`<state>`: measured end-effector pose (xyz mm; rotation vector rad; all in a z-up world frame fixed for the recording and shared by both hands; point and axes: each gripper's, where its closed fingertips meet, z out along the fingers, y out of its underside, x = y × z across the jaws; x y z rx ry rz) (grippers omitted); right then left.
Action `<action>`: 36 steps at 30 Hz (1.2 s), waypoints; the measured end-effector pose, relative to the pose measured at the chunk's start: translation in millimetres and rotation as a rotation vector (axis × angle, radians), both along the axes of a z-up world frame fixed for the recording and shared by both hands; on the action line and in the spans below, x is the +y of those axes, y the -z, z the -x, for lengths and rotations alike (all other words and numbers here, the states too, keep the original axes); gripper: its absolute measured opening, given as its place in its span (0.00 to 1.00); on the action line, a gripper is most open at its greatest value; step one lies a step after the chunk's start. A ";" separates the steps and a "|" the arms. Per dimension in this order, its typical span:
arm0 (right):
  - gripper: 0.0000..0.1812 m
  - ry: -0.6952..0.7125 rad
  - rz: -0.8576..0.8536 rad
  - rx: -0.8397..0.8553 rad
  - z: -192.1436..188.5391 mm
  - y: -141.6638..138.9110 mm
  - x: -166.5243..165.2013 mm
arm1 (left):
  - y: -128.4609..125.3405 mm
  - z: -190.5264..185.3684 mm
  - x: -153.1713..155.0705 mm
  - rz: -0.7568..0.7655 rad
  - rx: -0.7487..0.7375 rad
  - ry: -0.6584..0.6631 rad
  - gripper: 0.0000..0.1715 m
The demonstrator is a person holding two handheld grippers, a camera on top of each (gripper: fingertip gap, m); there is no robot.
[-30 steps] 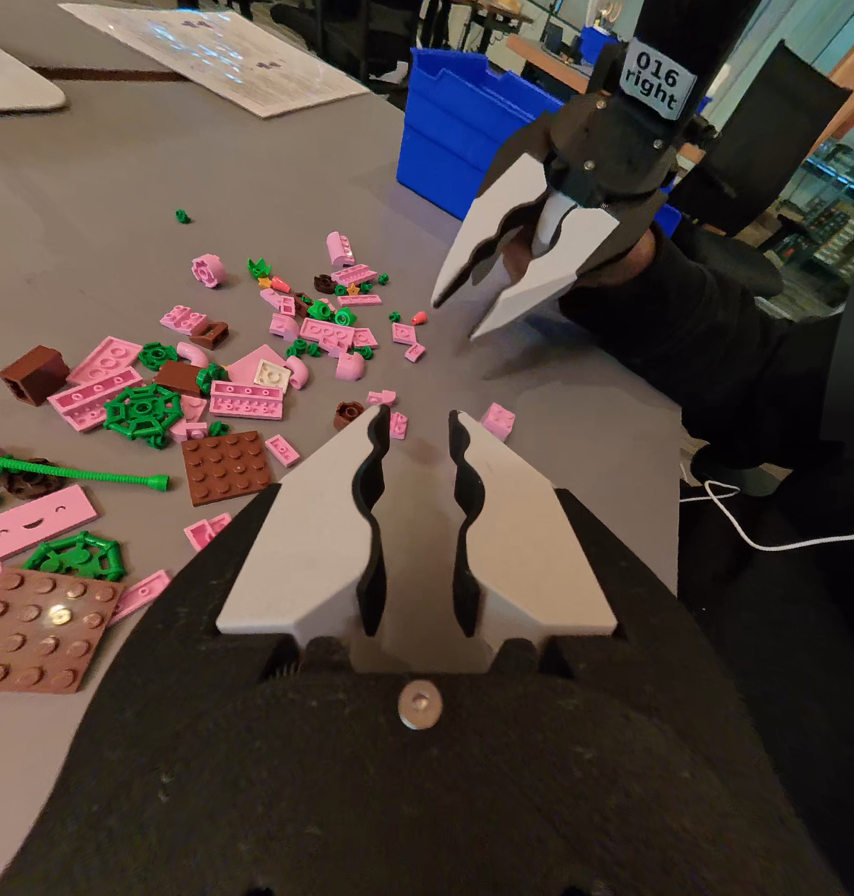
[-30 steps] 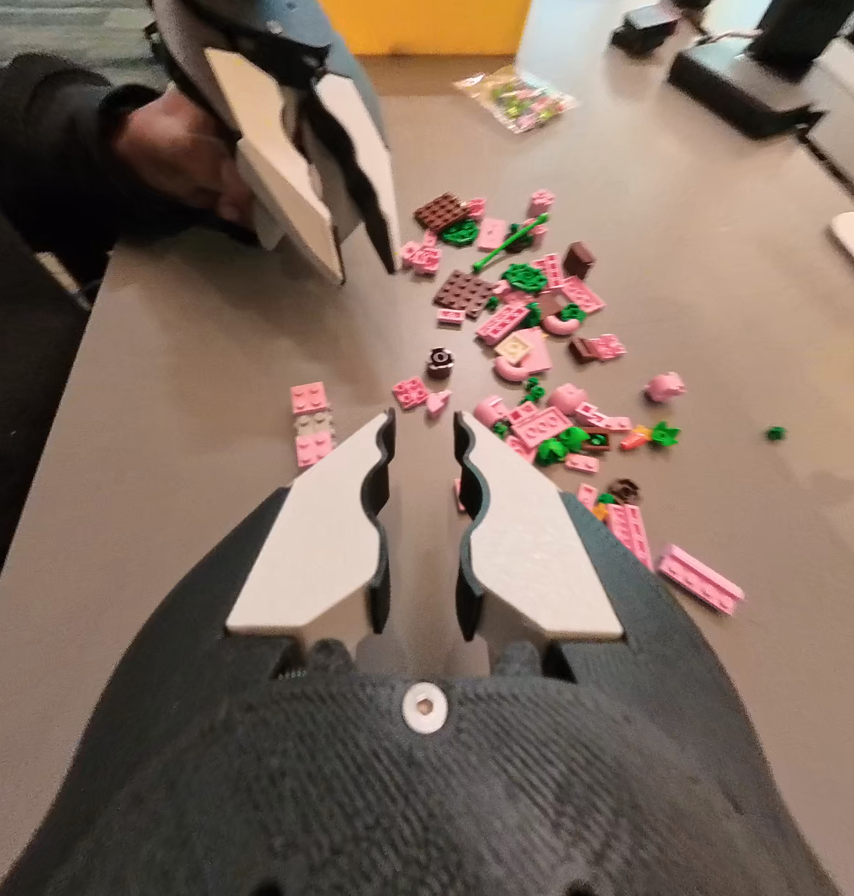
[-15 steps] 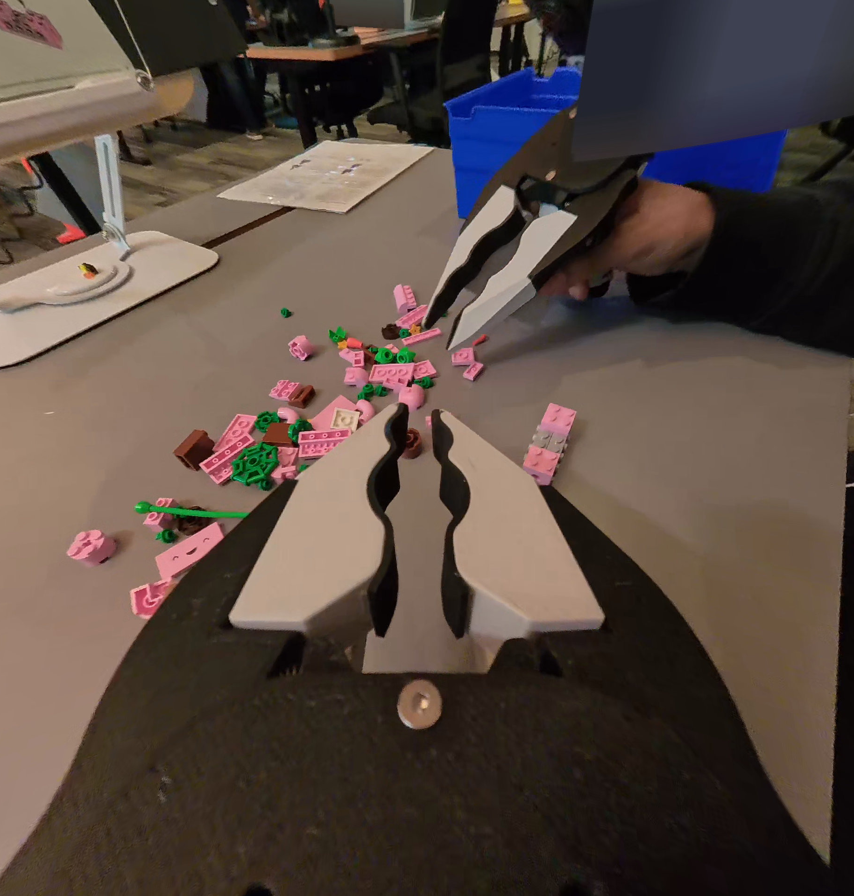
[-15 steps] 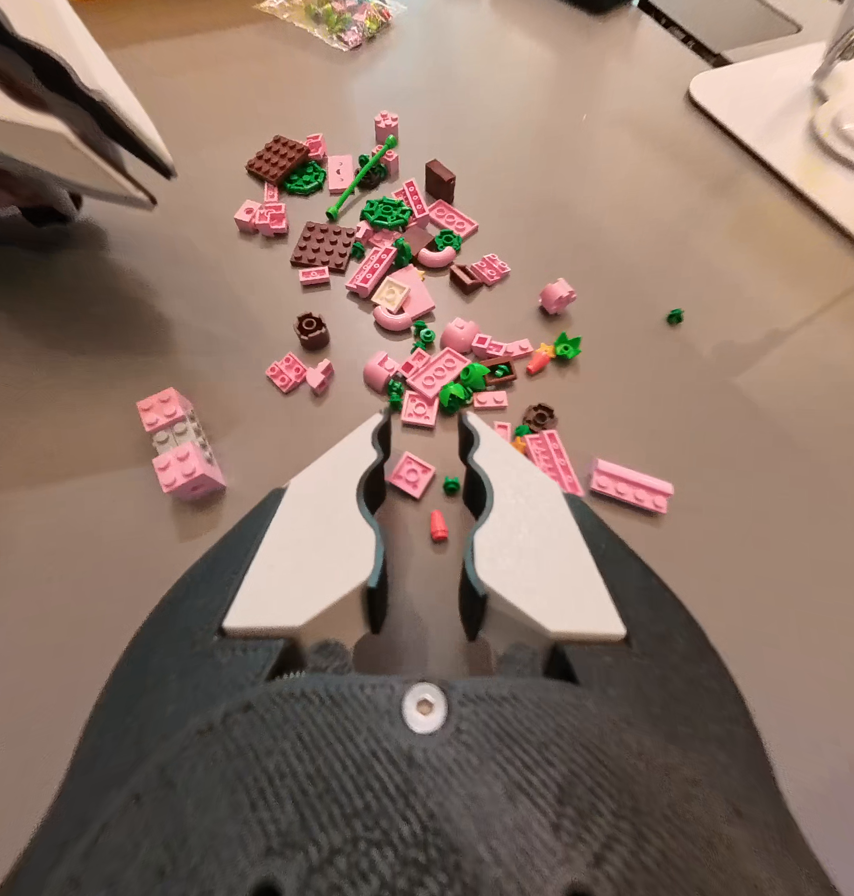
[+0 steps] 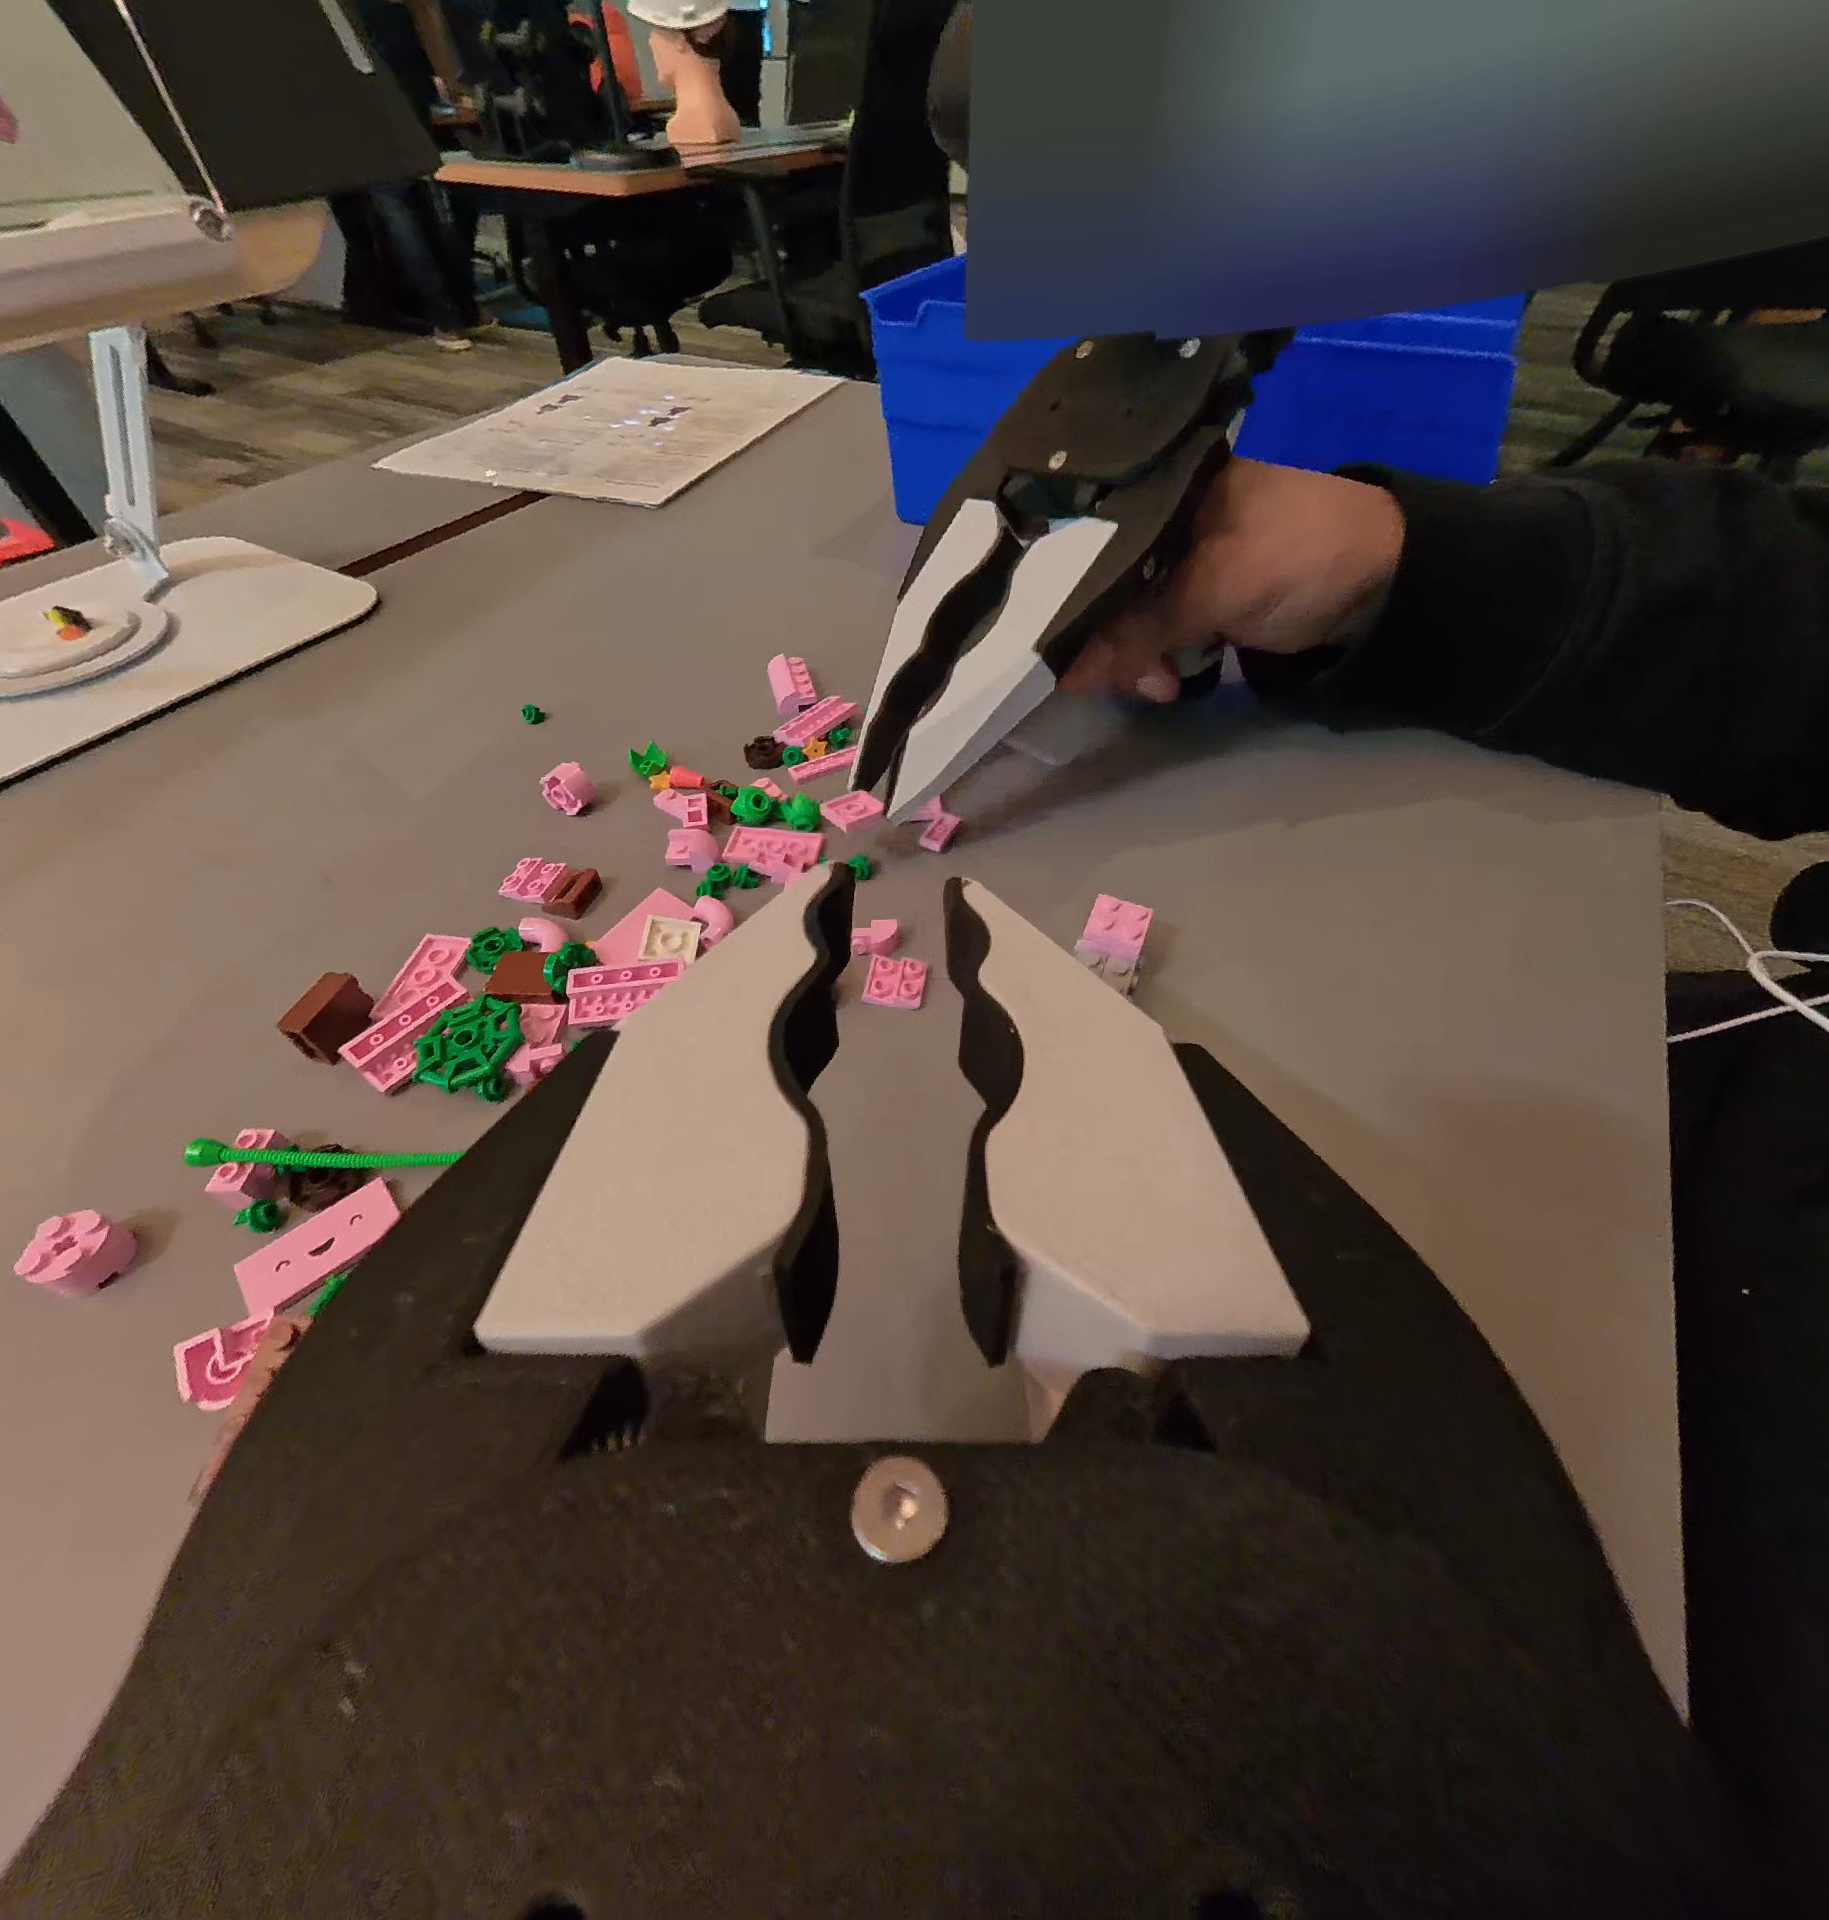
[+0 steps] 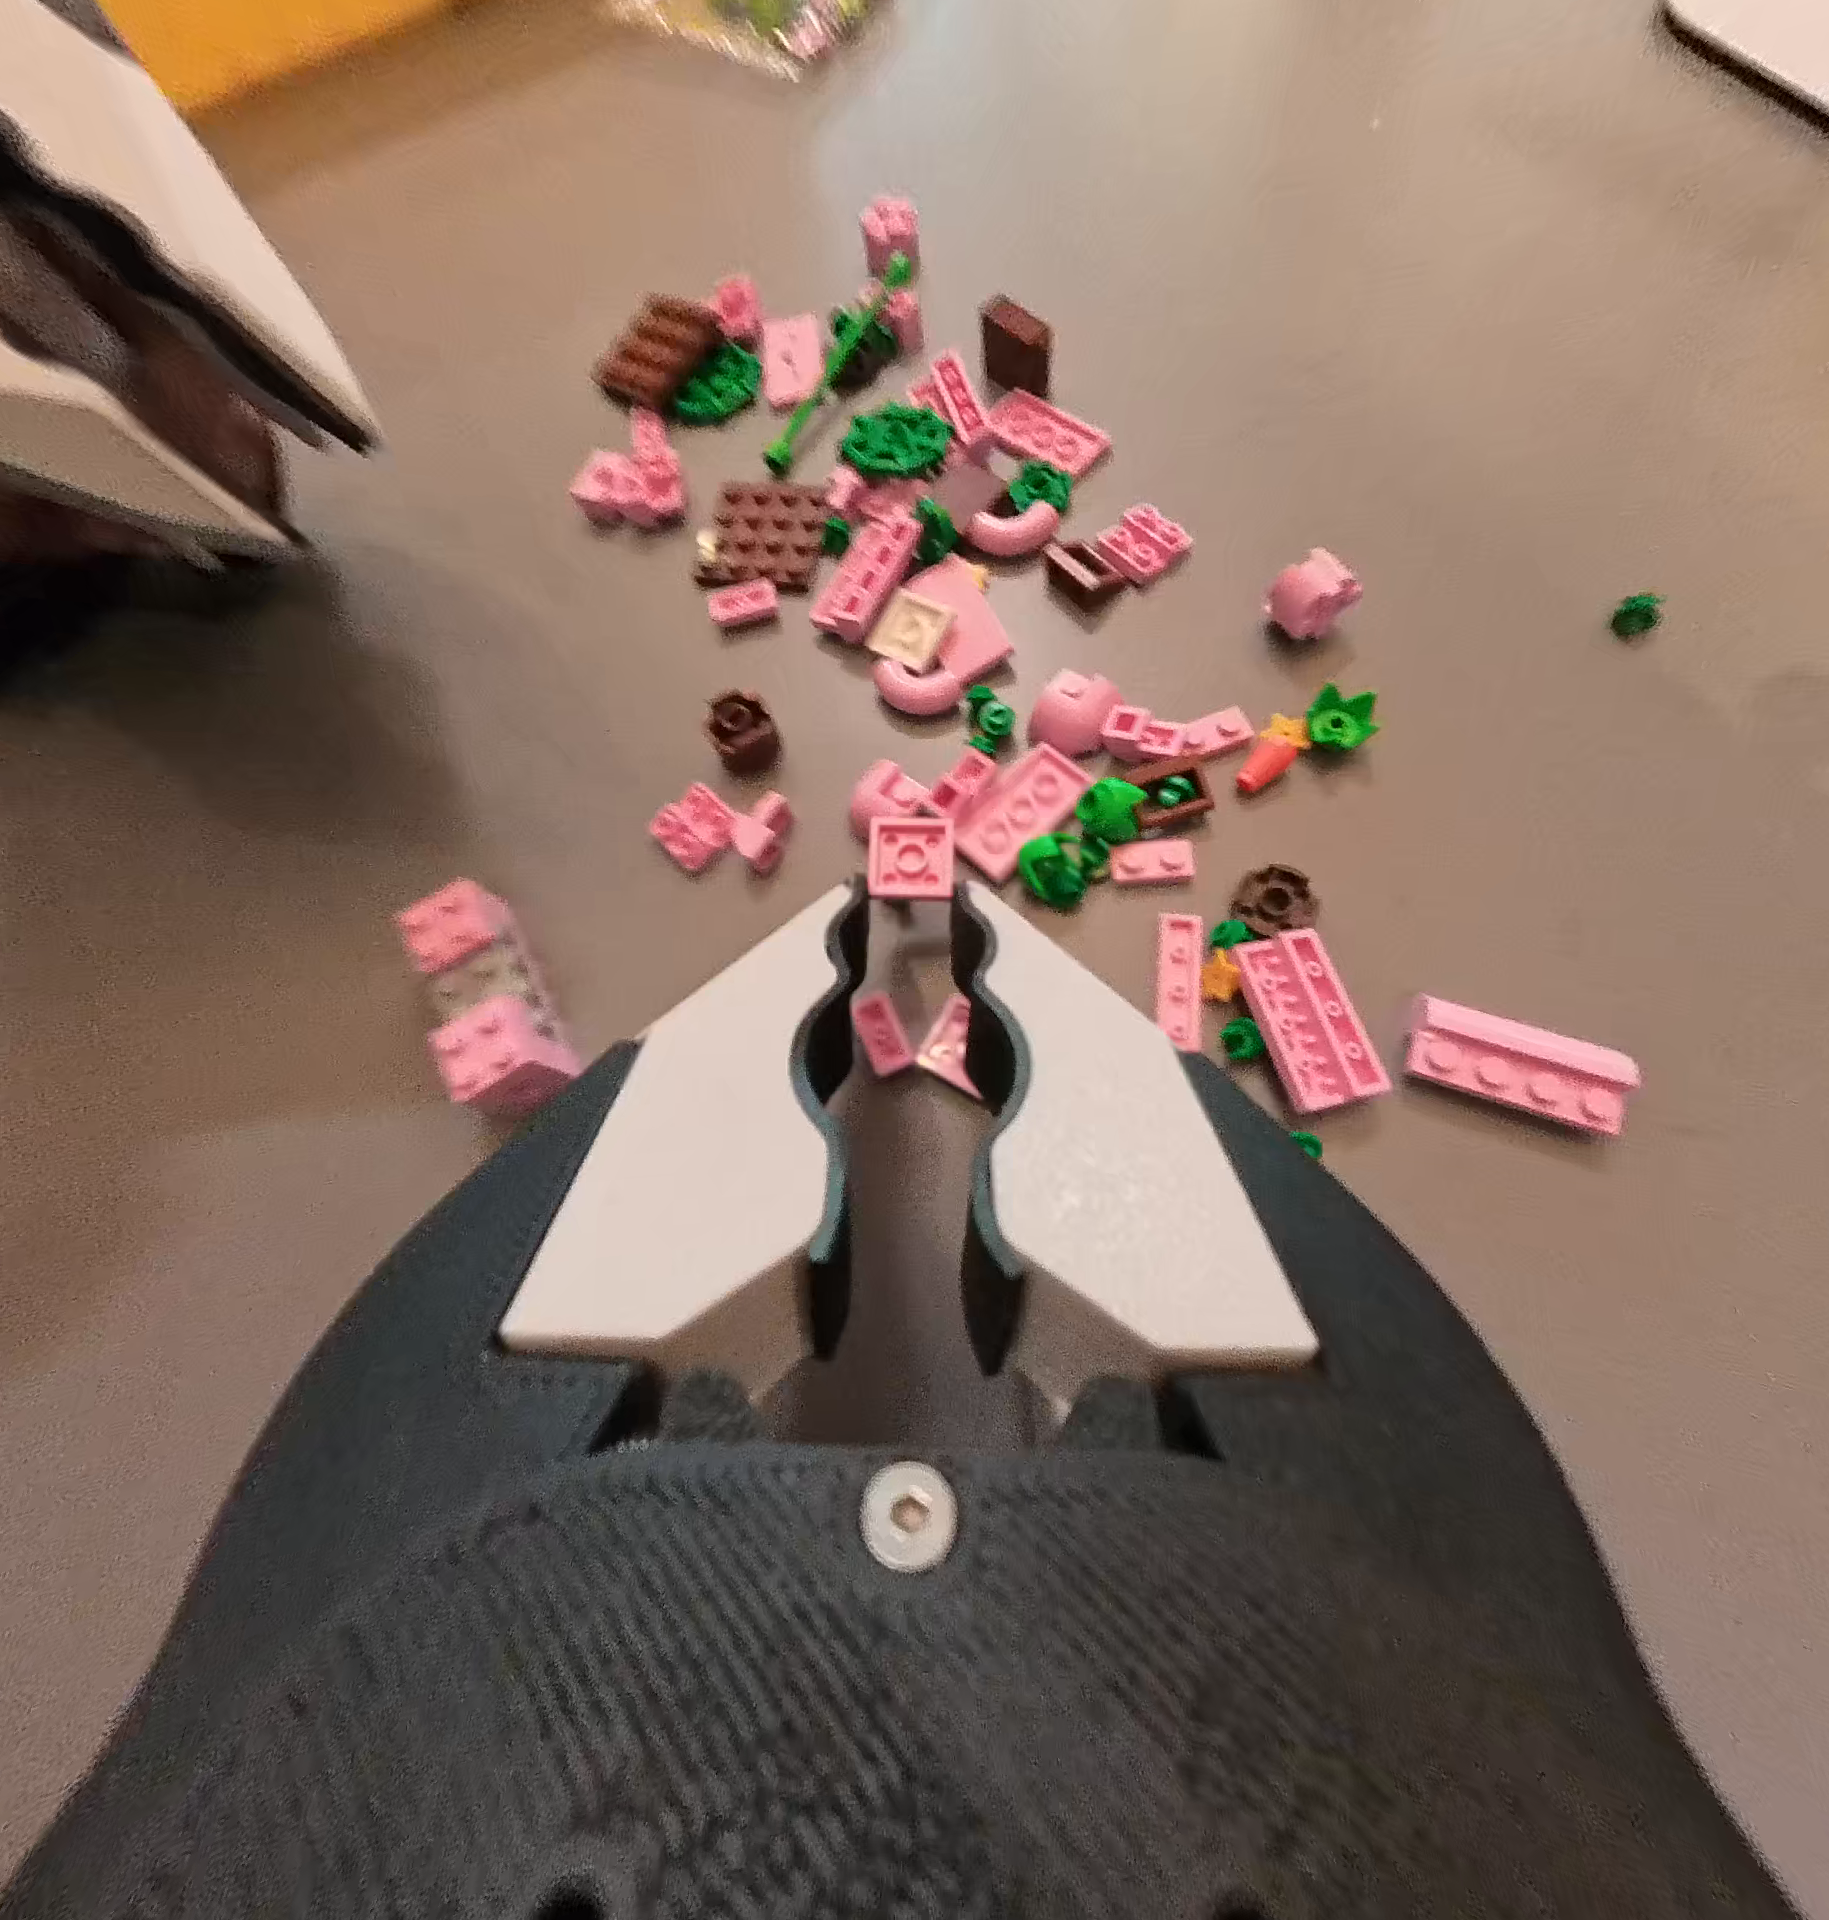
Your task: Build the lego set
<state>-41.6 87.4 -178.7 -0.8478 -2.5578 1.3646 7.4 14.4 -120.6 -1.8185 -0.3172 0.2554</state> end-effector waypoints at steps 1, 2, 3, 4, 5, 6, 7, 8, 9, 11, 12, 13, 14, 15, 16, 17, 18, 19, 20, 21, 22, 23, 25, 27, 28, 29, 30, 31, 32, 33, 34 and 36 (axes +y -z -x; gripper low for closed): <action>0.08 -0.035 0.069 -0.032 -6.7 -8.1 -4.4 | -0.7 -1.5 1.0 -0.006 -0.001 0.010 0.11; 0.08 -0.090 0.156 -0.087 -17.2 -17.6 -11.2 | -1.6 -3.8 2.3 -0.014 -0.004 0.025 0.13; 0.08 -0.153 0.249 -0.161 -29.9 -27.4 -18.7 | -2.8 -6.6 4.1 -0.024 -0.006 0.044 0.15; 0.08 -0.219 0.345 -0.249 -43.4 -37.8 -25.7 | -4.5 -10.5 6.1 -0.034 -0.003 0.068 0.17; 0.08 -0.280 0.438 -0.334 -56.0 -48.9 -31.9 | -6.6 -15.8 8.8 -0.046 0.004 0.100 0.20; 0.08 -0.328 0.517 -0.410 -65.6 -58.1 -36.7 | -8.6 -21.9 11.5 -0.054 0.016 0.133 0.21; 0.08 -0.360 0.565 -0.469 -72.0 -62.7 -40.2 | -10.0 -28.1 13.8 -0.057 0.030 0.163 0.21; 0.08 -0.381 0.581 -0.514 -76.9 -62.5 -43.1 | -10.9 -33.7 15.9 -0.056 0.047 0.188 0.21; 0.08 -0.396 0.577 -0.546 -80.9 -59.6 -45.5 | -10.7 -37.0 17.3 -0.049 0.065 0.199 0.19; 0.07 -0.422 0.582 -0.589 -87.1 -57.0 -49.3 | -7.1 -40.2 19.3 -0.023 0.081 0.209 0.16; 0.07 -0.430 0.595 -0.607 -88.9 -57.7 -50.8 | -5.0 -41.3 20.2 -0.013 0.078 0.216 0.15; 0.07 -0.437 0.601 -0.621 -90.4 -57.9 -52.1 | -3.5 -43.0 21.0 -0.008 0.070 0.227 0.15; 0.07 -0.442 0.597 -0.628 -91.9 -56.8 -53.1 | -2.8 -44.6 21.7 -0.007 0.062 0.237 0.15; 0.07 -0.448 0.592 -0.629 -93.4 -55.8 -54.0 | -2.2 -45.2 21.9 -0.007 0.056 0.242 0.14; 0.07 -0.457 0.592 -0.633 -95.1 -56.1 -54.6 | -1.7 -45.8 22.0 -0.004 0.054 0.245 0.12; 0.07 -0.463 0.596 -0.636 -96.3 -56.9 -55.3 | -1.4 -47.6 21.9 -0.003 0.051 0.257 0.06; 0.07 -0.467 0.599 -0.635 -96.8 -57.5 -55.7 | -1.3 -50.0 21.8 -0.003 0.046 0.271 0.03; 0.07 -0.474 0.599 -0.627 -97.3 -57.8 -55.8 | -1.4 -50.2 21.6 -0.009 0.034 0.276 0.03; 0.08 -0.476 0.604 -0.604 -96.2 -58.7 -55.8 | -1.5 -49.8 21.1 -0.018 0.008 0.279 0.03; 0.07 -0.472 0.619 -0.566 -93.1 -61.2 -55.8 | -1.1 -48.5 20.2 -0.025 -0.028 0.282 0.02; 0.03 -0.461 0.648 -0.507 -87.5 -66.4 -55.4 | -1.7 -45.0 19.1 -0.044 -0.076 0.271 0.02; 0.05 -0.433 0.665 -0.438 -80.1 -71.1 -54.3 | -2.2 -41.6 17.8 -0.069 -0.133 0.266 0.01; 0.08 -0.390 0.654 -0.244 -68.4 -79.9 -50.6 | -0.2 -33.4 14.6 -0.113 -0.285 0.253 0.01; 0.12 -0.382 0.569 0.035 -65.4 -86.4 -49.8 | 3.8 -26.0 11.4 -0.172 -0.497 0.257 0.01; 0.13 -0.393 0.499 0.186 -67.8 -87.6 -51.6 | 4.5 -23.0 9.8 -0.219 -0.615 0.267 0.01; 0.14 -0.405 0.409 0.331 -71.1 -85.6 -54.8 | 5.3 -20.8 8.1 -0.264 -0.728 0.281 0.01; 0.14 -0.416 0.307 0.466 -74.0 -81.0 -58.6 | 6.0 -19.2 6.7 -0.301 -0.824 0.296 0.01; 0.14 -0.421 0.204 0.592 -75.3 -75.5 -62.3 | 5.6 -17.9 5.9 -0.332 -0.892 0.307 0.01; 0.14 -0.412 0.110 0.703 -74.2 -70.6 -65.1 | 4.1 -17.2 5.3 -0.358 -0.927 0.314 0.01; 0.13 -0.404 0.032 0.785 -72.6 -66.1 -67.3 | 4.1 -16.9 5.0 -0.365 -0.940 0.314 0.01; 0.14 -0.402 -0.020 0.832 -71.8 -62.3 -69.2 | 5.2 -16.8 5.2 -0.361 -0.943 0.309 0.01; 0.15 -0.401 -0.054 0.835 -71.6 -57.8 -71.8 | 4.4 -17.9 5.6 -0.366 -0.952 0.318 0.01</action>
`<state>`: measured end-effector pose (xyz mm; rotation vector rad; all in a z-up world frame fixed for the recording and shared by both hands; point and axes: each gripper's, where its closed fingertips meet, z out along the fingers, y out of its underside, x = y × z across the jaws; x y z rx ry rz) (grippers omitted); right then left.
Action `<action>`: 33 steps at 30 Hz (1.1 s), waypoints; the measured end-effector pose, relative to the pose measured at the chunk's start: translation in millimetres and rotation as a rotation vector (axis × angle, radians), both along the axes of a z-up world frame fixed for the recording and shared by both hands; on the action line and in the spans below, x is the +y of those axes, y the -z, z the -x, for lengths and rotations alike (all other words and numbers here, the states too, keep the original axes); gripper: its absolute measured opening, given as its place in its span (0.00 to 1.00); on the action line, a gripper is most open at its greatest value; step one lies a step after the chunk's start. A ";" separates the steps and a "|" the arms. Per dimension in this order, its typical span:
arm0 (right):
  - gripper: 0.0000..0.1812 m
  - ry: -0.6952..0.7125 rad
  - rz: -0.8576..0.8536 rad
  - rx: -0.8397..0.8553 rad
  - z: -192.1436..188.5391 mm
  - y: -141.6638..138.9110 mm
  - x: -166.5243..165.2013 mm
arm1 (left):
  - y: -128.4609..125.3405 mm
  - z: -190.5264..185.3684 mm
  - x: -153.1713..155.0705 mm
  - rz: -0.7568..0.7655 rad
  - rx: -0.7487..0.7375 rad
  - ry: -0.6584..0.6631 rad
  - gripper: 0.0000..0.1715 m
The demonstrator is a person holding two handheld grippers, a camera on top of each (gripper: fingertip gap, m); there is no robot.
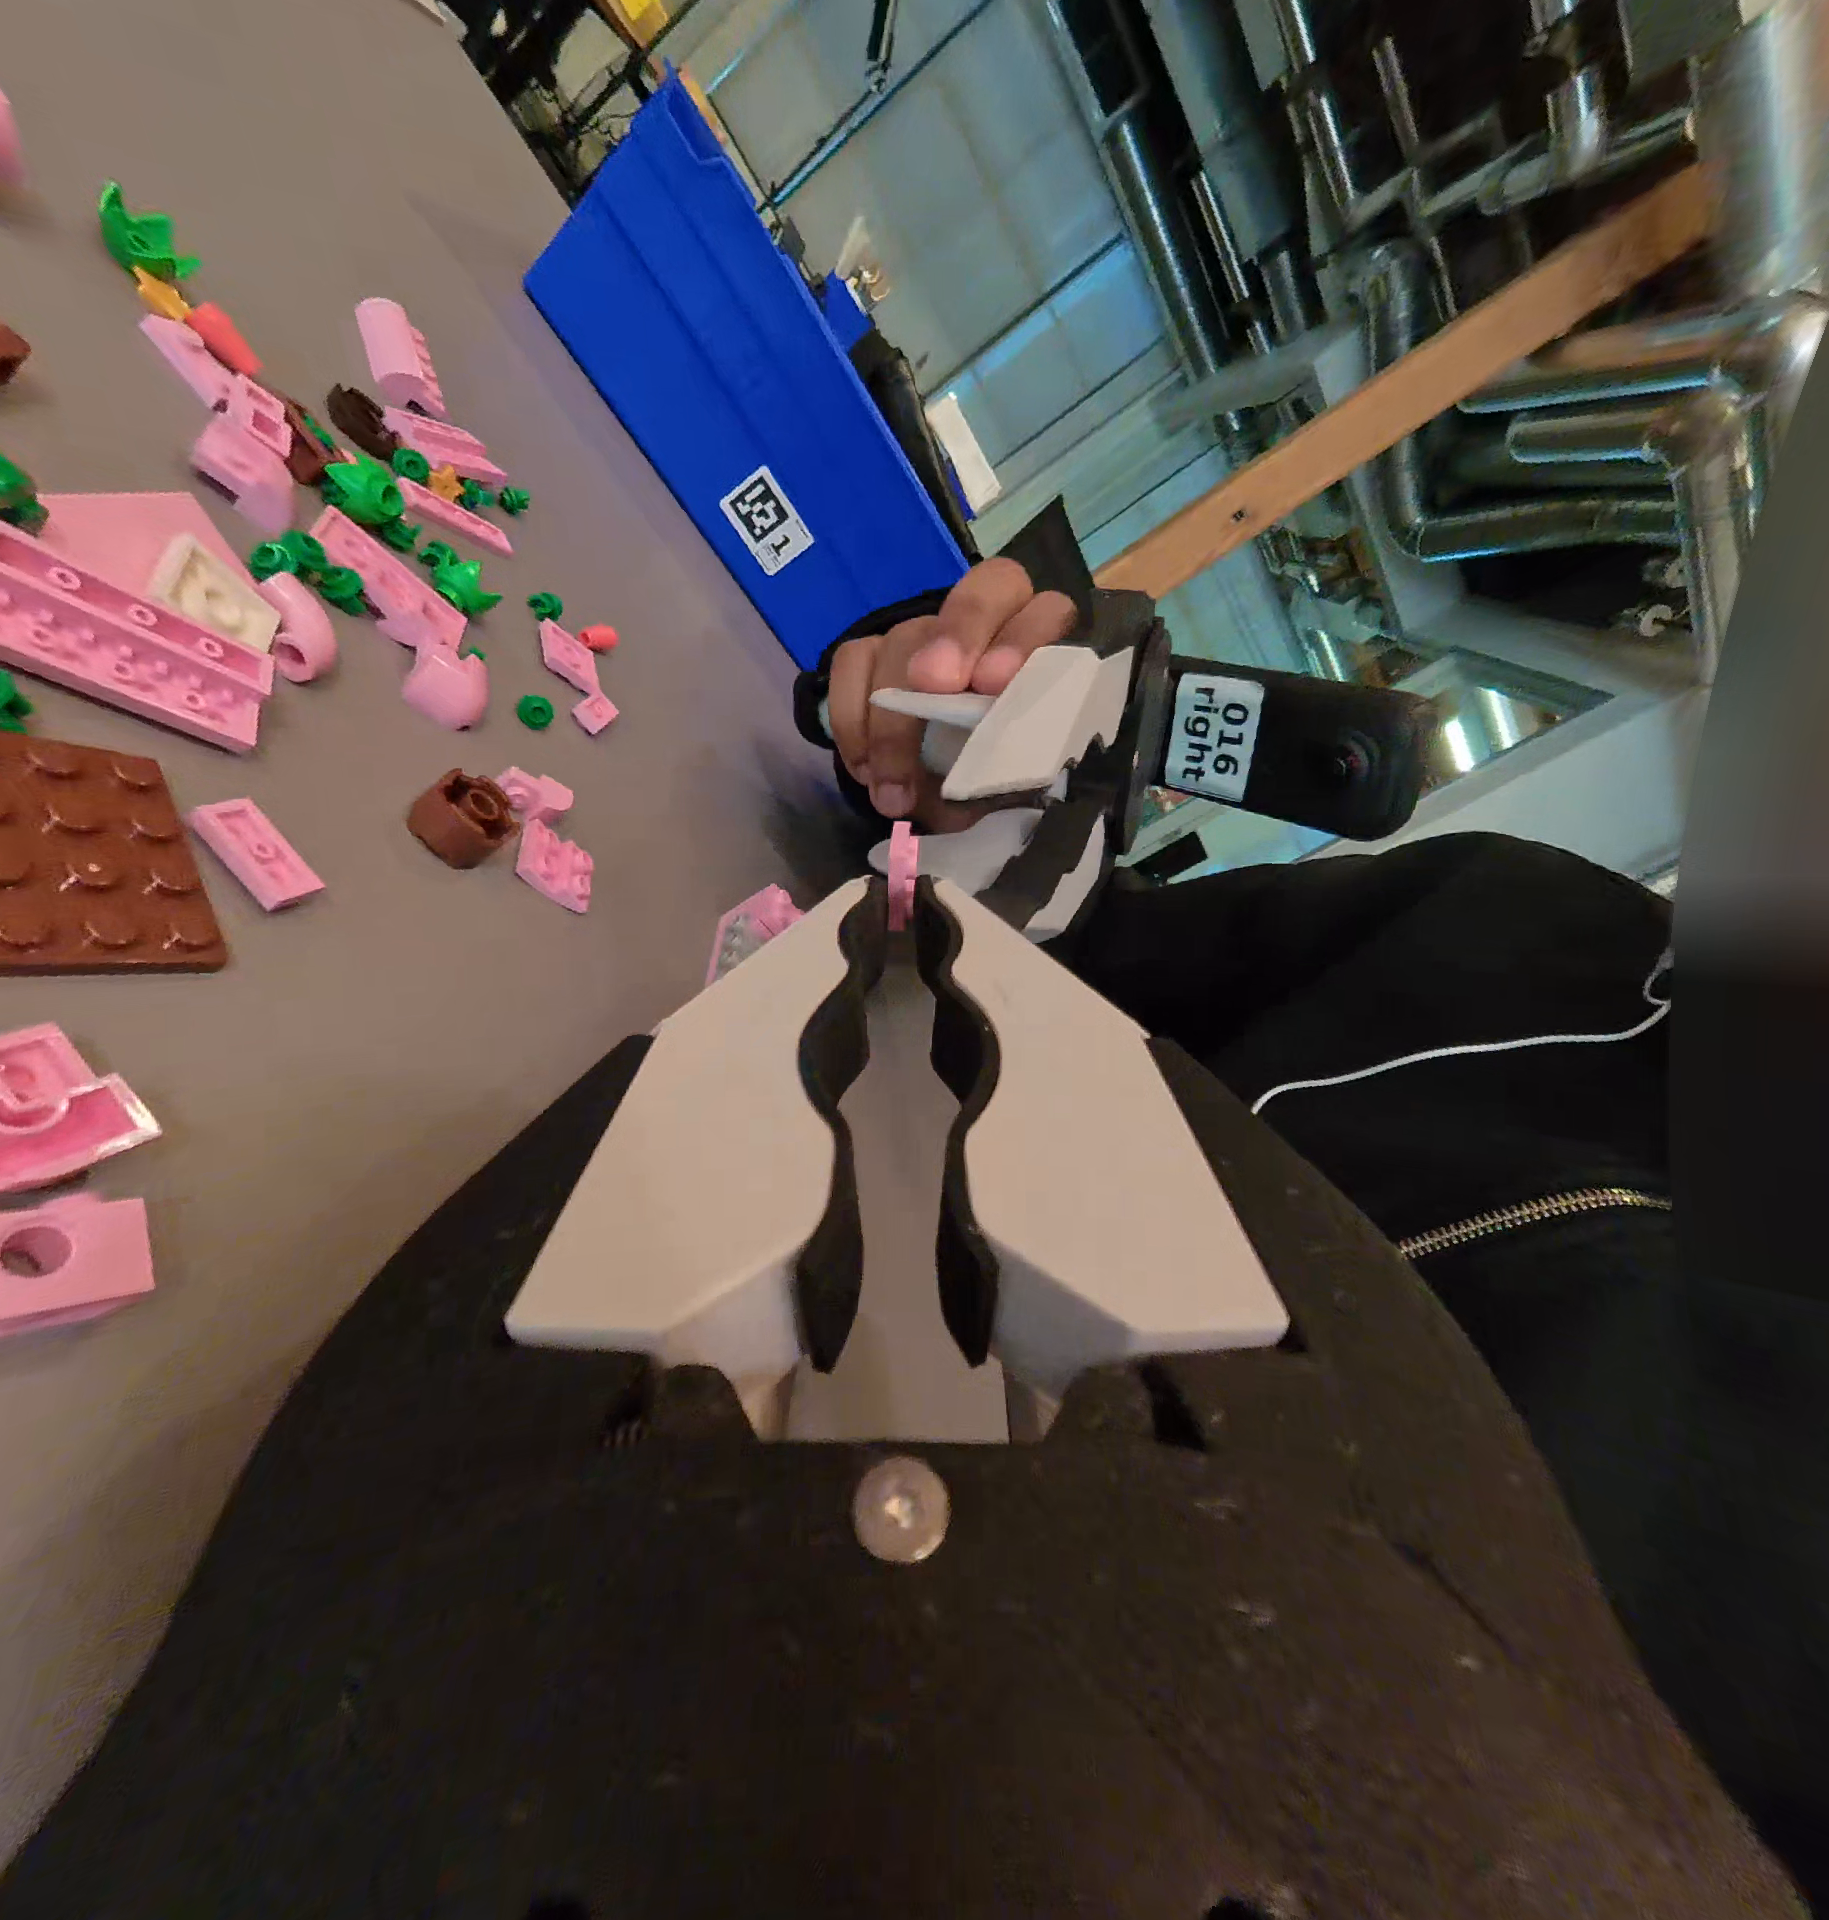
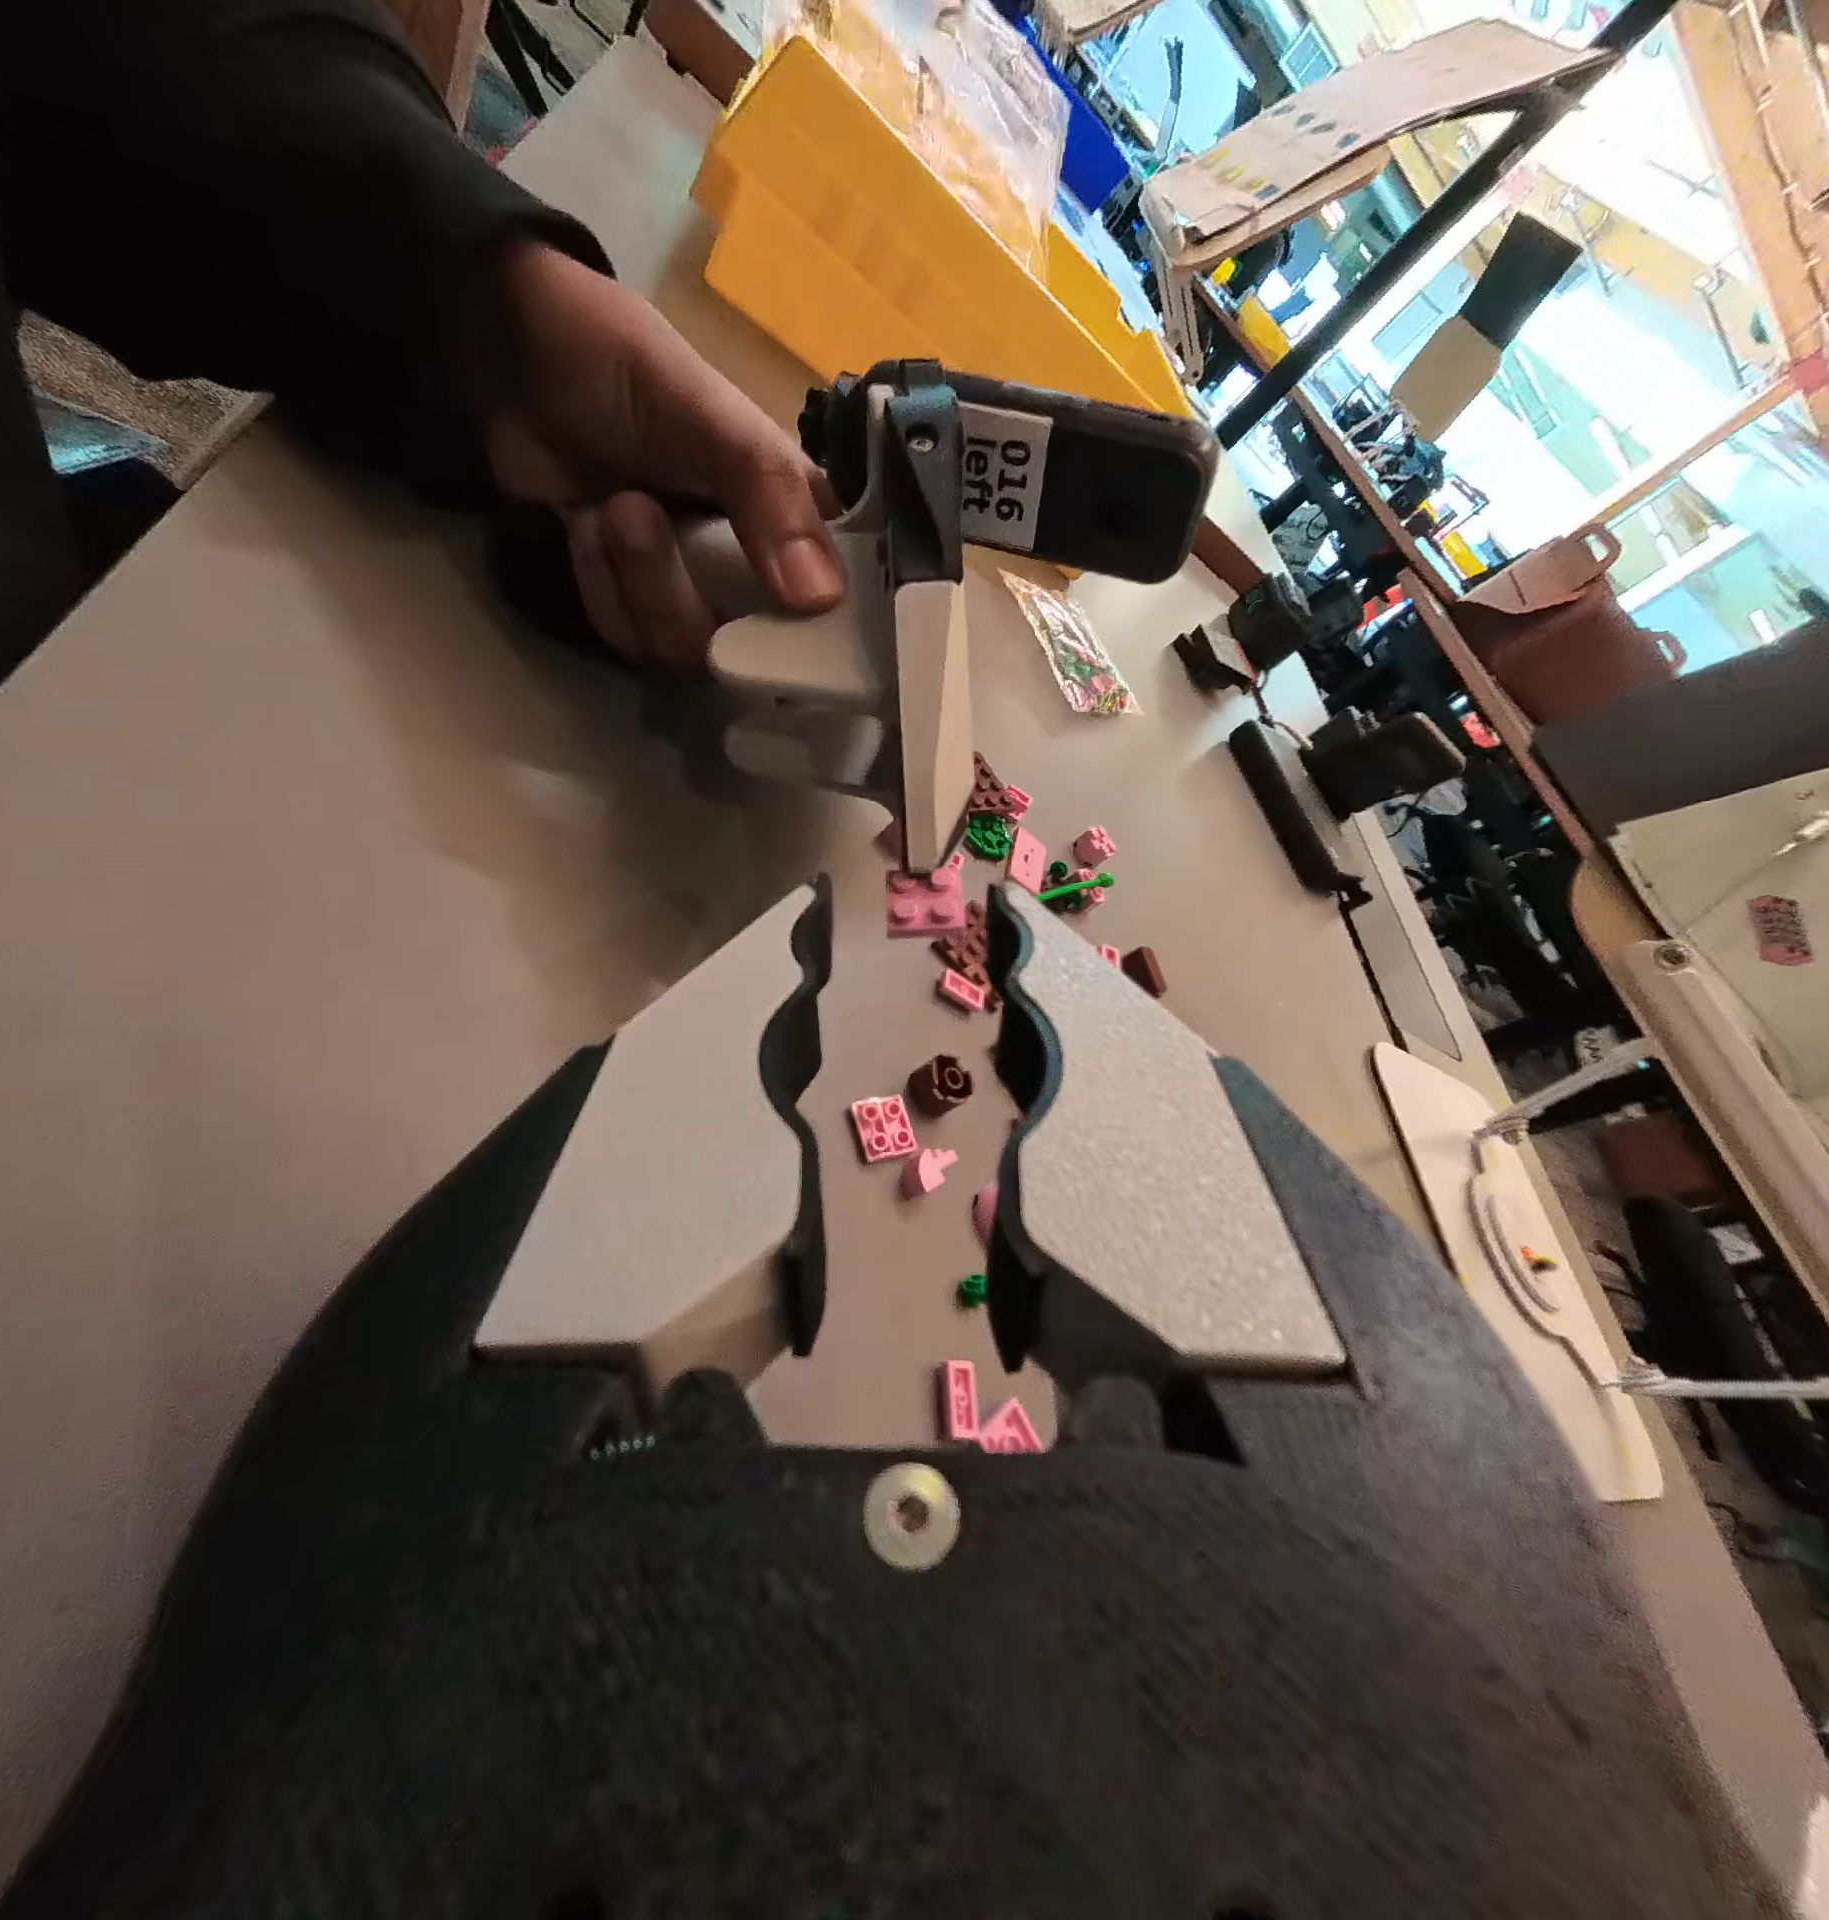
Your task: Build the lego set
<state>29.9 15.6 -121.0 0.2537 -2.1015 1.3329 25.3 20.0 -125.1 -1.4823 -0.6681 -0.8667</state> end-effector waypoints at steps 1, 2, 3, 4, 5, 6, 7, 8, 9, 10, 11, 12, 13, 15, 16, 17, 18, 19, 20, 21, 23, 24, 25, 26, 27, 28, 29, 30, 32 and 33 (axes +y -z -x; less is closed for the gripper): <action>0.15 0.003 0.003 -0.013 0.7 0.1 0.1 | -0.4 -0.7 0.1 -0.006 -0.010 0.007 0.01; 0.15 0.007 0.009 -0.022 1.9 -0.2 0.9 | -0.6 -1.0 0.1 -0.010 -0.015 0.011 0.01; 0.15 0.010 0.011 -0.030 3.0 -0.1 2.2 | -1.1 -1.3 0.0 -0.012 -0.013 0.013 0.01; 0.14 0.013 0.010 -0.036 3.7 0.4 3.3 | -1.1 -1.7 0.1 -0.012 -0.010 0.015 0.01; 0.14 0.012 0.010 -0.038 3.8 0.7 3.7 | -0.6 -2.5 0.6 -0.007 -0.005 0.018 0.01; 0.14 0.011 0.006 -0.038 3.5 1.3 3.5 | -0.5 -3.9 1.1 -0.005 0.003 0.025 0.01; 0.14 0.012 -0.001 -0.034 3.4 2.2 3.0 | -0.6 -5.9 1.8 -0.002 0.010 0.035 0.01; 0.14 0.012 -0.013 -0.030 3.2 4.1 2.4 | 0.3 -7.3 2.6 0.005 0.016 0.042 0.01; 0.13 0.010 -0.026 -0.026 2.6 6.2 1.9 | 1.1 -7.9 3.1 0.011 0.022 0.044 0.01; 0.12 0.008 -0.037 -0.023 2.1 8.0 1.5 | 1.1 -8.4 3.3 0.013 0.026 0.045 0.01; 0.09 0.004 -0.044 -0.024 1.2 9.4 1.3 | 1.2 -8.3 3.3 0.013 0.028 0.045 0.01; 0.08 0.001 -0.044 -0.025 0.8 9.5 1.5 | 1.1 -8.6 3.3 0.013 0.029 0.047 0.01; 0.08 -0.004 -0.041 -0.033 0.1 9.2 1.6 | 0.9 -9.3 3.4 0.012 0.034 0.051 0.01; 0.08 -0.018 -0.028 -0.076 -1.1 8.6 3.0 | -0.2 -10.6 4.0 0.018 0.087 0.050 0.06; 0.08 -0.017 -0.028 -0.097 0.4 8.0 6.5 | 1.0 -8.9 4.7 0.045 0.144 0.027 0.19; 0.08 -0.005 -0.028 -0.119 4.4 7.5 12.4 | 3.0 -8.0 5.7 0.083 0.219 0.004 0.23; 0.08 0.012 -0.028 -0.156 9.2 7.9 19.9 | 4.6 -8.5 6.8 0.121 0.296 -0.010 0.25; 0.08 0.017 -0.026 -0.213 11.9 9.5 26.5 | 6.1 -10.3 8.6 0.153 0.361 -0.017 0.26; 0.08 0.004 -0.024 -0.292 11.0 12.7 31.3 | 8.1 -13.7 10.7 0.180 0.410 -0.009 0.25; 0.08 -0.013 -0.025 -0.377 8.7 16.8 34.4 | 11.1 -17.6 13.0 0.206 0.444 0.007 0.26; 0.08 -0.060 -0.021 -0.512 1.1 21.7 34.4 | 19.0 -21.0 16.8 0.272 0.498 0.021 0.25; 0.08 -0.087 -0.012 -0.557 -3.4 22.0 32.1 | 22.5 -22.0 18.2 0.304 0.525 0.023 0.25; 0.08 -0.101 -0.008 -0.585 -6.2 22.7 29.7 | 25.7 -22.5 19.3 0.333 0.552 0.022 0.25; 0.08 -0.110 -0.017 -0.599 -8.5 25.1 28.1 | 28.7 -22.4 20.1 0.362 0.576 0.017 0.24; 0.08 -0.109 -0.037 -0.604 -9.6 29.1 27.2 | 31.6 -21.4 20.7 0.392 0.597 0.009 0.23; 0.08 -0.102 -0.060 -0.603 -9.8 33.7 26.7 | 34.8 -20.3 21.3 0.421 0.613 0.003 0.23; 0.08 -0.101 -0.078 -0.605 -10.8 37.9 26.0 | 37.8 -19.7 21.8 0.446 0.625 0.001 0.23; 0.08 -0.102 -0.092 -0.611 -11.8 41.5 25.0 | 40.7 -18.5 22.1 0.471 0.631 -0.002 0.22; 0.08 -0.103 -0.112 -0.626 -13.2 47.8 23.2 | 46.2 -17.0 22.4 0.512 0.635 -0.001 0.22; 0.08 -0.102 -0.120 -0.633 -13.4 50.2 22.4 | 48.4 -17.0 22.3 0.527 0.638 0.004 0.22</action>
